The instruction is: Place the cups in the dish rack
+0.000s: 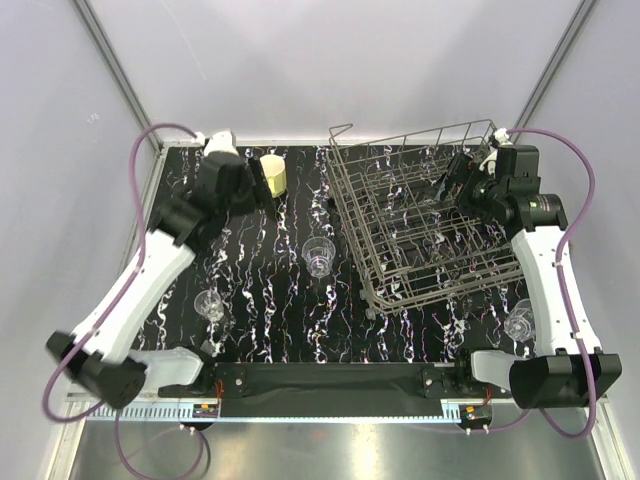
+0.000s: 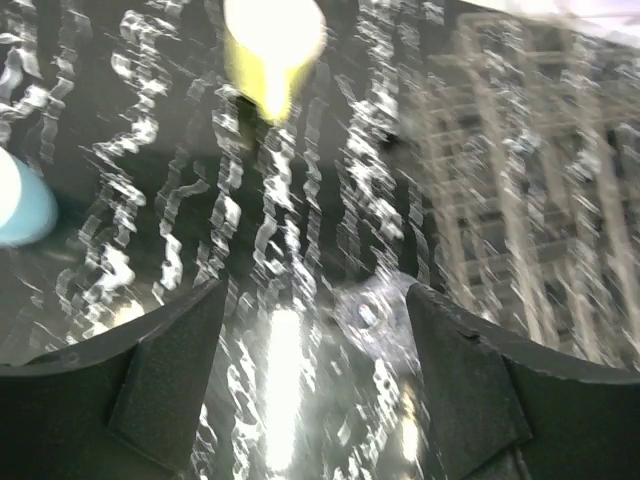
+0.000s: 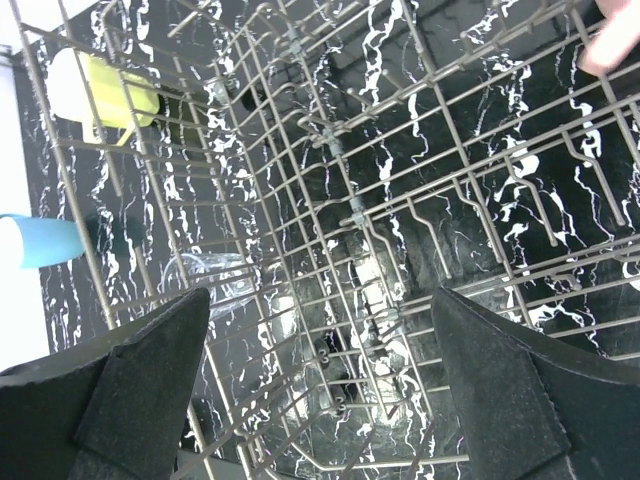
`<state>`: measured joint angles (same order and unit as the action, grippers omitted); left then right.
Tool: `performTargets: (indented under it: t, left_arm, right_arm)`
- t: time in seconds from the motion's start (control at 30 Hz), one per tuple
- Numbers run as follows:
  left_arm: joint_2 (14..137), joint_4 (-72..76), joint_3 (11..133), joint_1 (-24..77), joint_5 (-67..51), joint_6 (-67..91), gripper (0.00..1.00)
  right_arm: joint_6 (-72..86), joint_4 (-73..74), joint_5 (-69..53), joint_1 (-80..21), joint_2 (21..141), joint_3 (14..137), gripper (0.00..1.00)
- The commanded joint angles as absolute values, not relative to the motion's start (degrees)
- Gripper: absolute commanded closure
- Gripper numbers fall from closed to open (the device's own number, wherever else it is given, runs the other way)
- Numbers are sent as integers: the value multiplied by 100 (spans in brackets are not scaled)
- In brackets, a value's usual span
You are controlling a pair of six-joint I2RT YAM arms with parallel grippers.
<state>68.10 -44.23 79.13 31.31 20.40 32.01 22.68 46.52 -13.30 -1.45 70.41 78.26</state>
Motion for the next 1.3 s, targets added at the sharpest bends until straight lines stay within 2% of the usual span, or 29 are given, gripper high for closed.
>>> performTargets:
  t: [0.0,0.13,0.2,0.4,0.53,0.83,1.27]
  left_arm:
    - [7600,-4043,8575,2480,1741,2707,22]
    - [8673,-3894,9403,2154,2151,2559,23]
    - [9341,-3824,9815,2075,2364,2531,31]
    - [10860,-3542,10686,1925,2671,2479,30]
    - [11380,-3340,10916,1846,2917,2549,31]
    - [11821,-2857,10863,1793,3199,2259,37]
    - [12427,-2698,10942,1441,2514,2426,42]
  right_arm:
    - [2127,4527,-1590,-149,6873,7752,0]
    - [2145,4395,-1836,-149,6776,7699,0]
    - [2153,4377,-1959,-150,6768,7717,0]
    - [2197,4306,-2206,-149,6671,7664,0]
    - [2206,4272,-2232,-149,6566,7594,0]
    - [2241,4228,-2391,-185,6609,7655,0]
    - [2250,4219,-2540,-193,6741,7787,0]
